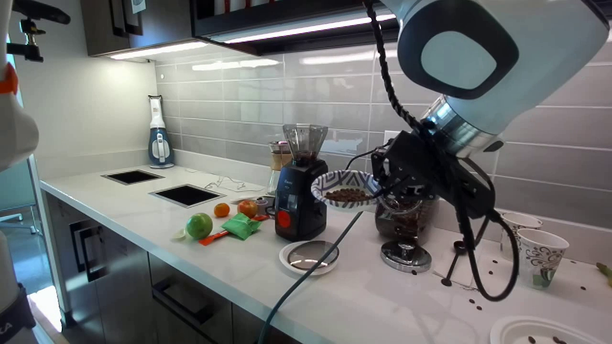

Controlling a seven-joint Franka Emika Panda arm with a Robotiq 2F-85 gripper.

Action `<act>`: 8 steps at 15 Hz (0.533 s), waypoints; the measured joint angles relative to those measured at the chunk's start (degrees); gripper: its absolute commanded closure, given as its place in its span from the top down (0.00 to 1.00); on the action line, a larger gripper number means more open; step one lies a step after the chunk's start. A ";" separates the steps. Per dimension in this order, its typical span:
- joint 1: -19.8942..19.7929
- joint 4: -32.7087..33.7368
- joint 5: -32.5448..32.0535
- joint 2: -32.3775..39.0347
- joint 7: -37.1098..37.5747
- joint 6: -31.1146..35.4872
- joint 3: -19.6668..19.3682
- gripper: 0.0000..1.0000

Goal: Pour the coffee beans on the plate into the coffee making machine

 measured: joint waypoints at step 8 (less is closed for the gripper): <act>6.72 3.21 0.96 -2.49 6.50 -4.56 -1.64 0.04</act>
